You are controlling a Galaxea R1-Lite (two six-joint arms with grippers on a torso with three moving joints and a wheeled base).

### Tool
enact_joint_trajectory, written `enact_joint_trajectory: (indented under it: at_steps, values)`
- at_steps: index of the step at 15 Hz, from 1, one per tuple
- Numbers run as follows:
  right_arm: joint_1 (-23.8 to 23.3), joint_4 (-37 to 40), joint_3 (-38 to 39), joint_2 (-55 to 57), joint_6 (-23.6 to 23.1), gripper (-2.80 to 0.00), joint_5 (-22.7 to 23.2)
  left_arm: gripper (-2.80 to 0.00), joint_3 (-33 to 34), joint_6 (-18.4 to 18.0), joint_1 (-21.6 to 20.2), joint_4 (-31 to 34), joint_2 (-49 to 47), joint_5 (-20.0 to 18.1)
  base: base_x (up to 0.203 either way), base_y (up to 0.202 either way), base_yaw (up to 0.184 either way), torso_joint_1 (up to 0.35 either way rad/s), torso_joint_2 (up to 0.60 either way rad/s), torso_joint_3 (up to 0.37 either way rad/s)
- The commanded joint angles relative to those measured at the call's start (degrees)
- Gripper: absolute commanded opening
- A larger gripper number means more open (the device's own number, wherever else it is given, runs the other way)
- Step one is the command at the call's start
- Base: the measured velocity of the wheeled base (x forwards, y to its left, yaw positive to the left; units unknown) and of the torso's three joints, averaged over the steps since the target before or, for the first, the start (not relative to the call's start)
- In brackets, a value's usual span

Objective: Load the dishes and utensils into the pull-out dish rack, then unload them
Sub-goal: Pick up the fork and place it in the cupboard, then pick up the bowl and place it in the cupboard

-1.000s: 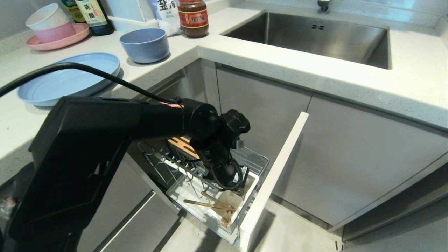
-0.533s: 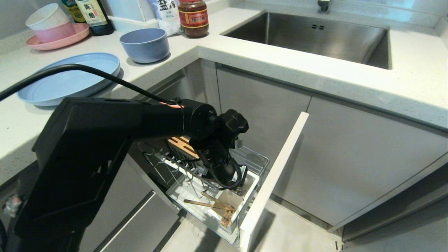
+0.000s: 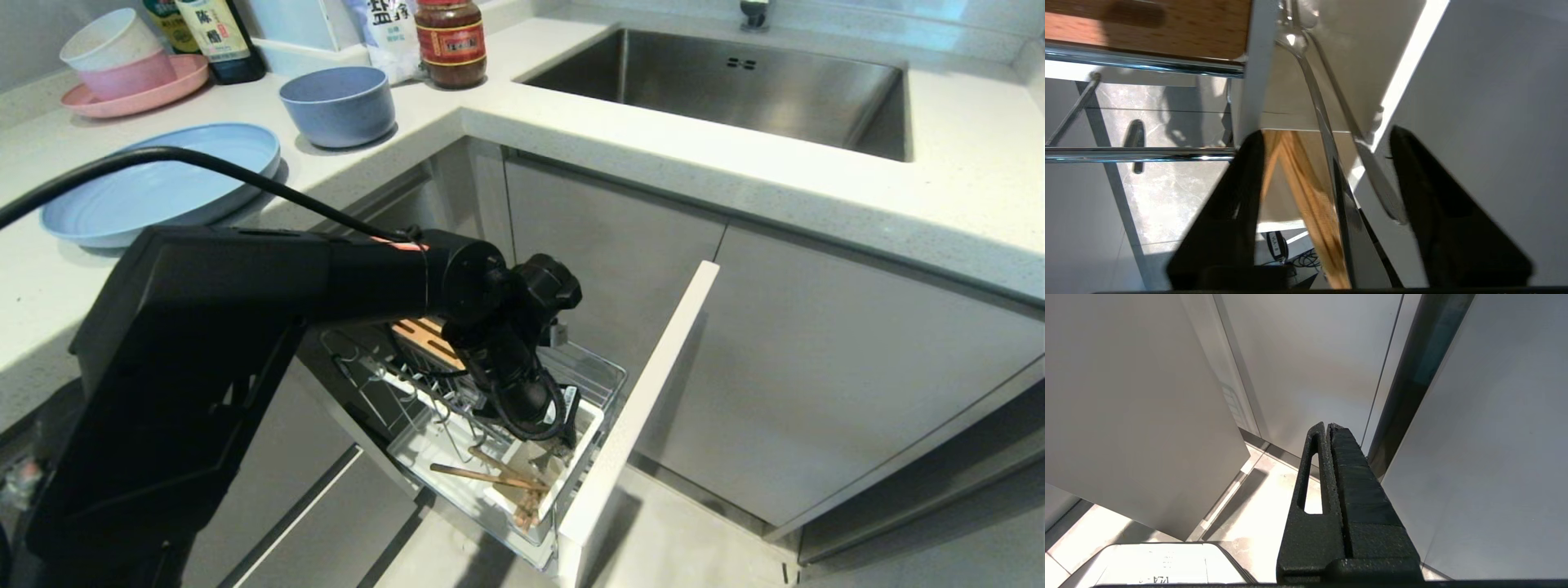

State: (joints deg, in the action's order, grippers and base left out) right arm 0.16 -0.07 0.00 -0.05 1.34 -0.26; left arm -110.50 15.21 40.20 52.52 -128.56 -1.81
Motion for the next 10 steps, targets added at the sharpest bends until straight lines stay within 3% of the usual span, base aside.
enact_joint_trajectory:
  at_steps: [1,6,10]
  values:
    - [0.0,0.0,0.1,-0.2,0.0,-2.80,0.0,0.00,0.0,0.2,0.0,0.3,0.3,0.1,0.000,0.000,0.000,0.000,0.00,0.000]
    - [0.0,0.0,0.1,-0.2,0.0,-2.80,0.0,0.00,0.1,0.5,0.0,0.7,3.4,0.2,0.000,0.000,0.000,0.000,0.00,0.000]
    - [0.0,0.0,0.1,-0.2,0.1,-2.80,0.0,0.00,0.2,2.8,0.0,1.1,8.2,0.2,0.000,0.000,0.000,0.000,0.00,0.000]
